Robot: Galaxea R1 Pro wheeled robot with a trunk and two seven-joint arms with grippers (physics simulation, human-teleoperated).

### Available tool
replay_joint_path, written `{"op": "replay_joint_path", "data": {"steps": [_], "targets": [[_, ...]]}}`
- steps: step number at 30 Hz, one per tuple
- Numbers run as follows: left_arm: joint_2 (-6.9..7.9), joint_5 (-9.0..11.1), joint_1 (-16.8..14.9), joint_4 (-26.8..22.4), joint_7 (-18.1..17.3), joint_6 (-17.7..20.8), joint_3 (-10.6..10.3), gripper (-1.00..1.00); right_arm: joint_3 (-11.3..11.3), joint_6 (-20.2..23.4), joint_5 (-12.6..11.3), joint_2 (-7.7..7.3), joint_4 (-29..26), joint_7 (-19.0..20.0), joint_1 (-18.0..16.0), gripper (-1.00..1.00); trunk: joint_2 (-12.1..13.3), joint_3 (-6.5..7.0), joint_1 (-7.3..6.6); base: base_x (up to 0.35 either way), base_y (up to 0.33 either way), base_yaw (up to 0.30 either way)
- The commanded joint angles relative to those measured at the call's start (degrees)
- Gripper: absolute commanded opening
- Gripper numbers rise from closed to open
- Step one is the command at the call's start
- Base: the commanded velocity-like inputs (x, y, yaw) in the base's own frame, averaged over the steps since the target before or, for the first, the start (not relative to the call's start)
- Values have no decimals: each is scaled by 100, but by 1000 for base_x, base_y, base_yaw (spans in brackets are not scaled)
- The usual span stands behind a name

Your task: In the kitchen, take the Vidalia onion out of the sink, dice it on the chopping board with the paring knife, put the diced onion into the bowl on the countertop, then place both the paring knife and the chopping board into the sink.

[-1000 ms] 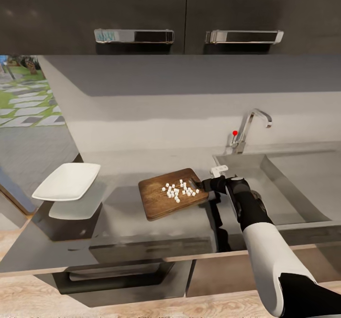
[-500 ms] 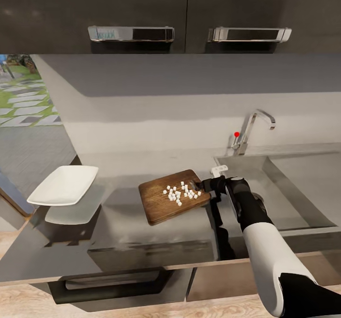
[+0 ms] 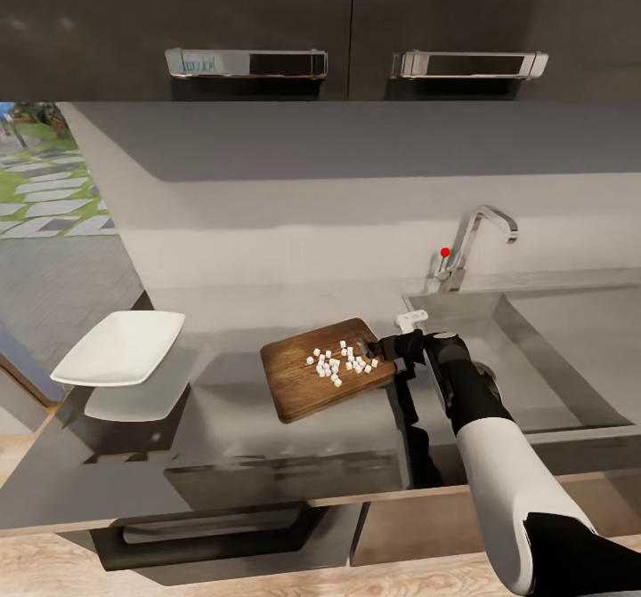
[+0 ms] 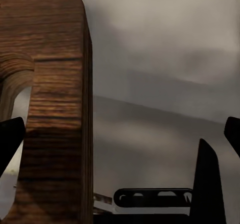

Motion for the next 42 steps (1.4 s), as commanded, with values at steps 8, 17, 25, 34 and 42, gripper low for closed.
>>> {"op": "replay_joint_path", "data": {"steps": [8,17,25,34,42], "targets": [[-2,48,-9,23,0,-39,-49,100,-27,14,60,14,-7,51,-5,-100,-5,-6,1,0,0,0],[-2,48,-9,23,0,-39,-49,100,-26,14,60,15,-7,51,-5,-100,-5,-6,1,0,0,0],[-2,48,-9,23,0,-39,-49,100,-26,6,60,15,-7,51,-5,-100,-5,-6,1,0,0,0],[31,48,0,18,-18,-39,-50,100,-26,5,78,48,26,77,0,-100,-5,-6,1,0,0,0],[49,48,0,23,-18,-39,-52,100,-28,1,84,265,67,59,0,-100,-5,-6,1,0,0,0]]}}
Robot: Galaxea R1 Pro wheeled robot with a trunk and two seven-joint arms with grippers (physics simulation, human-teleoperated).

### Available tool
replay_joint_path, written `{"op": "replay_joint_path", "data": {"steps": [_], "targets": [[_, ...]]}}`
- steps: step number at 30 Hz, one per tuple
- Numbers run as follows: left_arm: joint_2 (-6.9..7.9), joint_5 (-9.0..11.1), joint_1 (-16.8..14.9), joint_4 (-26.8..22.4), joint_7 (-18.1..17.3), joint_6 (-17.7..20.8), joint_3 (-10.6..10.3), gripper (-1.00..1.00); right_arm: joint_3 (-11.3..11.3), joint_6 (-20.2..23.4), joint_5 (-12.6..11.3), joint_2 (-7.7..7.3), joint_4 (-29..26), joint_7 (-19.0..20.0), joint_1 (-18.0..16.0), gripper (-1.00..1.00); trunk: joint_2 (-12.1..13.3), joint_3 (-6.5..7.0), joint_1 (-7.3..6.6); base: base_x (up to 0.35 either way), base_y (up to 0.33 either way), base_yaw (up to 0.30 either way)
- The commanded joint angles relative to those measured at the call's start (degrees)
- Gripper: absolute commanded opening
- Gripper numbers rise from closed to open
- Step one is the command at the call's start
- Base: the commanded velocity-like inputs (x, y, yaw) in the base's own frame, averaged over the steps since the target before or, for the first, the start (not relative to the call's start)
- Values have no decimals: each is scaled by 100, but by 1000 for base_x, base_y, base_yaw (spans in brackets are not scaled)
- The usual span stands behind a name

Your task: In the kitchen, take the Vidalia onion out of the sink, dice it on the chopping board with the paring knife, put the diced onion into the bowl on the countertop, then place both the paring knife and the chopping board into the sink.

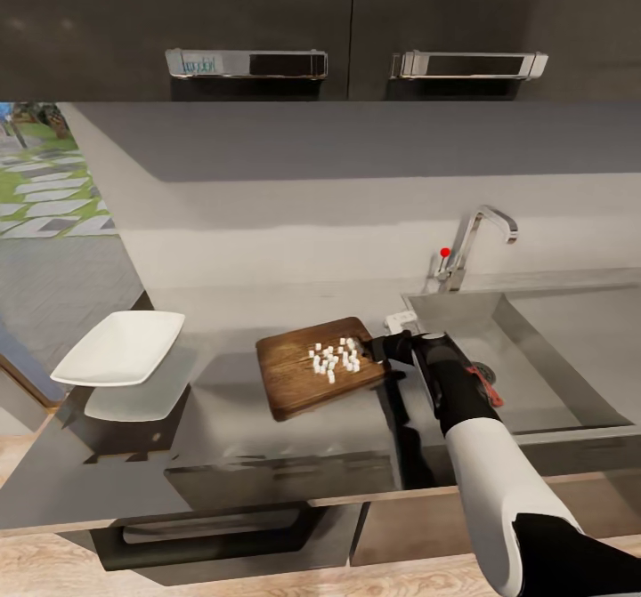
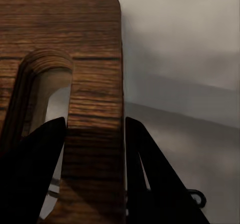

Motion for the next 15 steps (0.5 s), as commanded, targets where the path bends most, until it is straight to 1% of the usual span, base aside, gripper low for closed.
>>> {"op": "replay_joint_path", "data": {"steps": [1,15], "targets": [[-2,48,-10,24,0,-39,-50,100,-29,23,45,17,29,53,-2,-100,-4,-7,1,0,0,0],[-2,48,-11,24,0,-39,-54,100,-37,21,62,17,33,35,0,-100,-4,-7,1,0,0,0]]}}
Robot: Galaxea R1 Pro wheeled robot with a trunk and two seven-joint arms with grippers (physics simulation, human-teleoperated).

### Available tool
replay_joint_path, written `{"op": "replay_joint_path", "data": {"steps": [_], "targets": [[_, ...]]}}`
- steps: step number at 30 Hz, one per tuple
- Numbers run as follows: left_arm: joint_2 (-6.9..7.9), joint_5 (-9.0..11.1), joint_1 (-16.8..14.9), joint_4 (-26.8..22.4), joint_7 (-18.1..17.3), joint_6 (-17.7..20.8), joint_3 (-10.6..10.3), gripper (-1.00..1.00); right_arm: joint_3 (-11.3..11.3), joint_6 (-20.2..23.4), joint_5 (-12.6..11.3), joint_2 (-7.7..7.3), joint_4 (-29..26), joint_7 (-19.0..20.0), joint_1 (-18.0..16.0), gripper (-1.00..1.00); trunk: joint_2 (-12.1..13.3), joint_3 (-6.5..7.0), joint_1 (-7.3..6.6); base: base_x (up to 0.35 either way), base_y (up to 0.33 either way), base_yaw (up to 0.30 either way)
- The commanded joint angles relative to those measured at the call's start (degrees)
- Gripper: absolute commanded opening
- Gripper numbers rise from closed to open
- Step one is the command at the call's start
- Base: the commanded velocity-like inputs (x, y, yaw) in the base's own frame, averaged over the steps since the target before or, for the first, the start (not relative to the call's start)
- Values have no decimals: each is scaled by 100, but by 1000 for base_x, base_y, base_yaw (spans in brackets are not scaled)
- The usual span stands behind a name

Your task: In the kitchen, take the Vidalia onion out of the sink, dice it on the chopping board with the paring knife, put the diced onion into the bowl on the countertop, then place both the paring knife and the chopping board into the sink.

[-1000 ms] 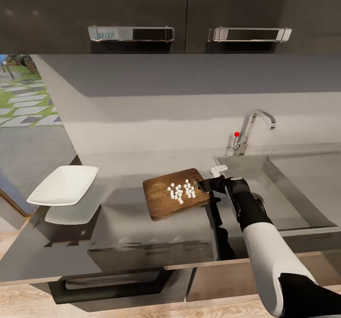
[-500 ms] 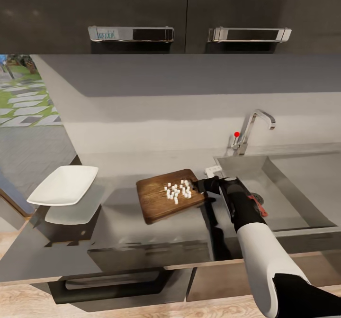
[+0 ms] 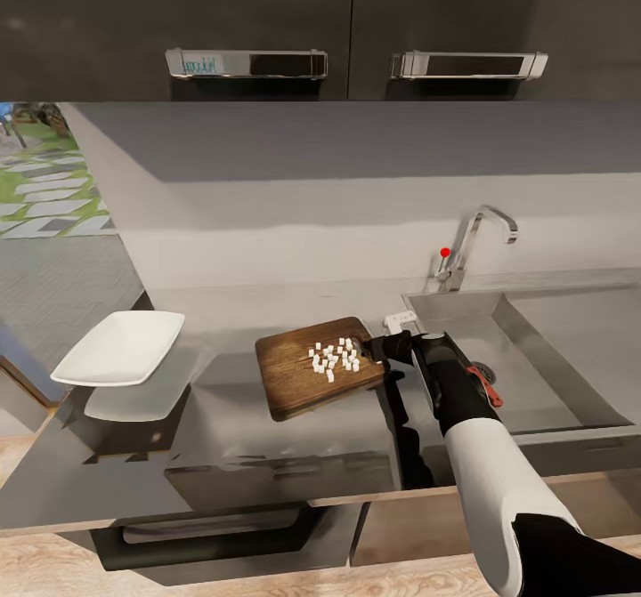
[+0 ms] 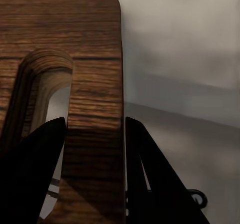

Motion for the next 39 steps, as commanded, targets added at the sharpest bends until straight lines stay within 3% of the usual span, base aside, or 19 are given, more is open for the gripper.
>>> {"op": "replay_joint_path", "data": {"steps": [1,8,9,14,22,39], "targets": [[-2,48,-9,23,0,-39,-49,100,-30,15,94,6,29,57,0,-100,-4,-7,1,0,0,0],[-4,48,-9,23,0,-39,-47,100,-30,22,79,4,31,57,-1,-100,-4,-7,1,0,0,0],[-3,48,-9,23,0,-39,-46,100,-30,23,116,4,366,57,-1,-100,-4,-7,1,0,0,0],[-8,48,-9,23,0,-39,-48,100,-30,22,131,-2,364,38,0,-100,-4,1,1,0,0,0],[-5,48,-9,23,0,-39,-48,100,-25,25,133,2,364,-451,-5,-100,-4,66,1,0,0,0],[-6,48,-9,23,0,-39,-48,100,-30,35,133,4,357,-550,-1,-100,-4,221,1,0,0,0]]}}
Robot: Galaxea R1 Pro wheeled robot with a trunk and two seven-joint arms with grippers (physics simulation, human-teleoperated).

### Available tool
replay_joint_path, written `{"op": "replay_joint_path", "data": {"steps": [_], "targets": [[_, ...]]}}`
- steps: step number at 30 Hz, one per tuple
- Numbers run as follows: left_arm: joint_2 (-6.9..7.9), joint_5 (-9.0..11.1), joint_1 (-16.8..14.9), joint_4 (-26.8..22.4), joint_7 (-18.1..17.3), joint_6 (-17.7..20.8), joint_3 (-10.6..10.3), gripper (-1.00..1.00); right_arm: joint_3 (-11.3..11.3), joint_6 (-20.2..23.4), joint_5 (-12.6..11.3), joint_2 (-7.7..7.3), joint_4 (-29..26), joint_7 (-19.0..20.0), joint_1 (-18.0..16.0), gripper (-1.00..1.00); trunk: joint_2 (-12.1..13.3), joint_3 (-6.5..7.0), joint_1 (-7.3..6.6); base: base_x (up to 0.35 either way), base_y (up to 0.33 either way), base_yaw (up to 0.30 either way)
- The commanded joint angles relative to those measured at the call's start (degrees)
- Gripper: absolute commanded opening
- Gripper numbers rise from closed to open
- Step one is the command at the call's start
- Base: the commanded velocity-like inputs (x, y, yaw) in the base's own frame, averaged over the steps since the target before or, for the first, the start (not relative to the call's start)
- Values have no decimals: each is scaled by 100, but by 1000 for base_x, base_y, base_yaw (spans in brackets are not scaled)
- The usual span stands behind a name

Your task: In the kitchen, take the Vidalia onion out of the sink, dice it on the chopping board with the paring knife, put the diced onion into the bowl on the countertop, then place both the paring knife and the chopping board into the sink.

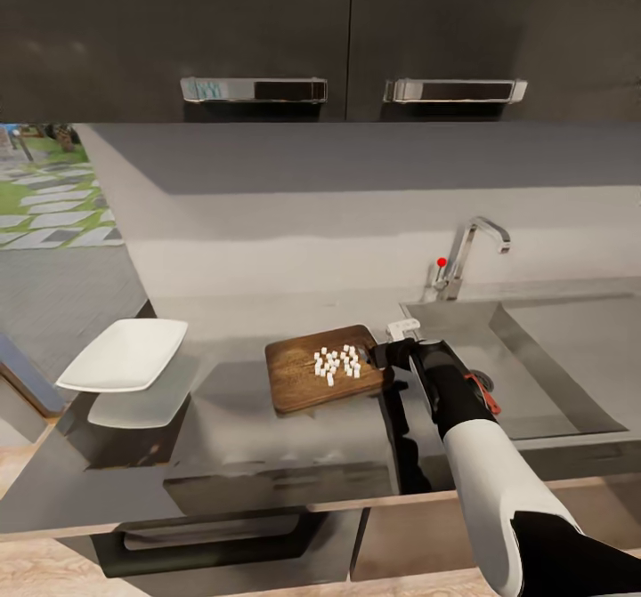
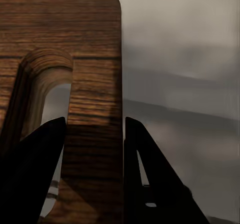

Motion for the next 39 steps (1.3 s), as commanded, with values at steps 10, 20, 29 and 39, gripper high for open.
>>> {"op": "replay_joint_path", "data": {"steps": [10,20,29,39], "targets": [[2,48,-10,23,0,-39,-45,100,-15,9,177,-2,-7,39,0,-100,-4,84,1,0,0,0],[2,48,-10,23,0,-39,-45,100,-15,9,178,-8,-9,38,-1,-100,-4,175,1,0,0,0],[2,48,-10,23,0,-39,-47,100,-15,9,178,-11,-26,36,1,-100,-4,256,1,0,0,0],[0,48,-10,23,0,-39,-45,100,-15,9,184,-11,-26,28,1,-100,-4,323,1,0,0,0]]}}
